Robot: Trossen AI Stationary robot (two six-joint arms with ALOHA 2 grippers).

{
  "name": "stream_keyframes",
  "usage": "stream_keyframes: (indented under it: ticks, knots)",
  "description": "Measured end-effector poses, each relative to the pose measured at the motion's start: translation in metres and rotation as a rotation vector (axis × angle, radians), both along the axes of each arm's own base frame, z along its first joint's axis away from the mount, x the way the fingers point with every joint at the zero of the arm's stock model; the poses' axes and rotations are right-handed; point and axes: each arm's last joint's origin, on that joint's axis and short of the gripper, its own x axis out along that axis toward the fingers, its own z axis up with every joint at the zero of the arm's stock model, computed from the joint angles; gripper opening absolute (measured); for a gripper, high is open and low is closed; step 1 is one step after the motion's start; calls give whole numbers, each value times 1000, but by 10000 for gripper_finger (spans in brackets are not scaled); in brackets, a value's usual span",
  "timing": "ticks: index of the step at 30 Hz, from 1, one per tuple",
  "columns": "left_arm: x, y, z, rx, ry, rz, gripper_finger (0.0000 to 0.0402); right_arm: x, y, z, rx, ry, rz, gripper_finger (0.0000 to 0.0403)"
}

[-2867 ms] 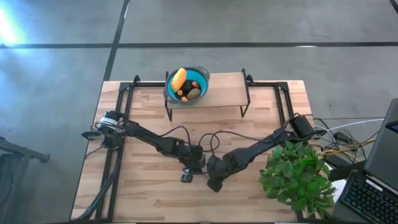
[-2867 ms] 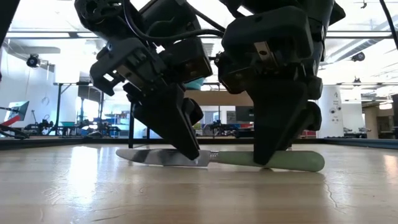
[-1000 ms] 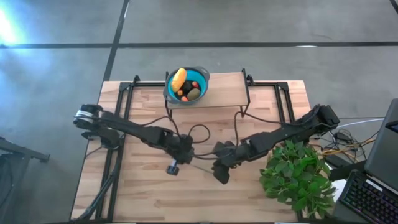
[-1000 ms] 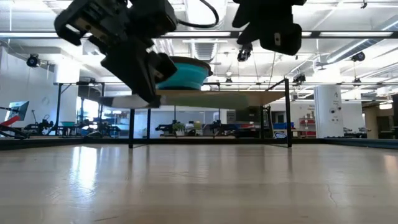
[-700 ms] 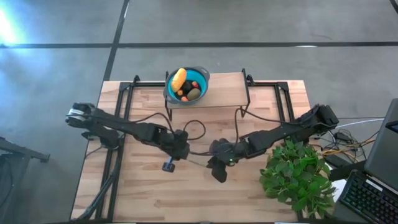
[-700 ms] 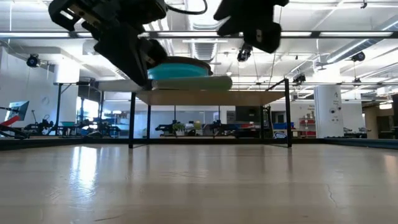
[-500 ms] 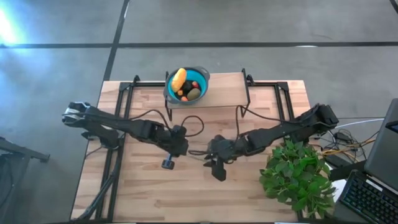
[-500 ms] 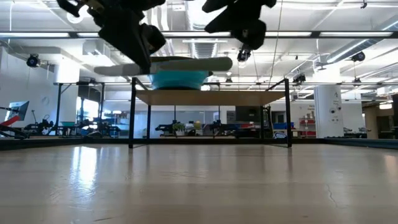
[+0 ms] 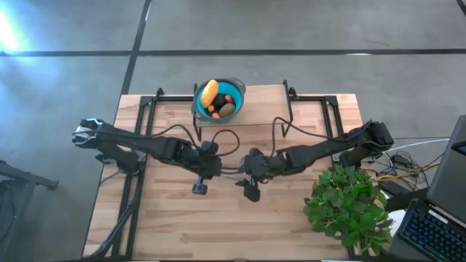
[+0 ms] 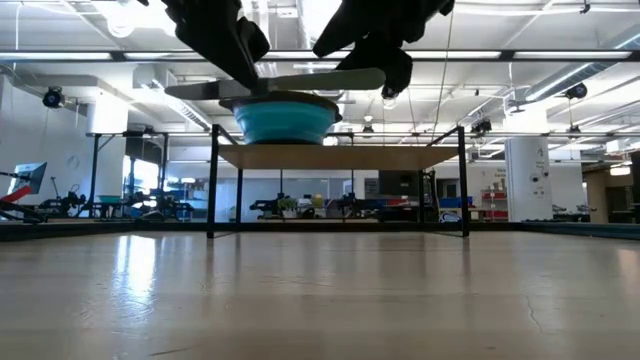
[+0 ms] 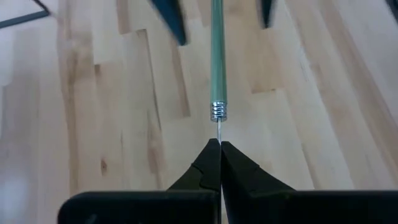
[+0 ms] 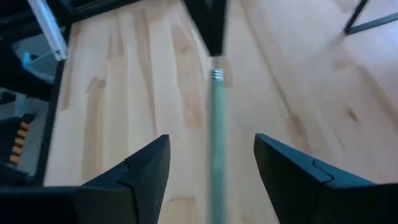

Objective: Pick & Place Fruit
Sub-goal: Put the green table knife on the shelf

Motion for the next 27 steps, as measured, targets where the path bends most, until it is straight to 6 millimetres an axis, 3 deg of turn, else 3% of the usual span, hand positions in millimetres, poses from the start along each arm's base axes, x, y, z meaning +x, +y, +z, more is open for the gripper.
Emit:
stream_keyframes:
  ticks: [14, 27]
  knots:
    - [1, 2, 0, 14, -11, 30, 0, -5, -7, -8, 46, 114, -39, 169]
    - [2, 5, 0, 16, -11, 31, 4, -5, -6, -8, 63, 113, -43, 24]
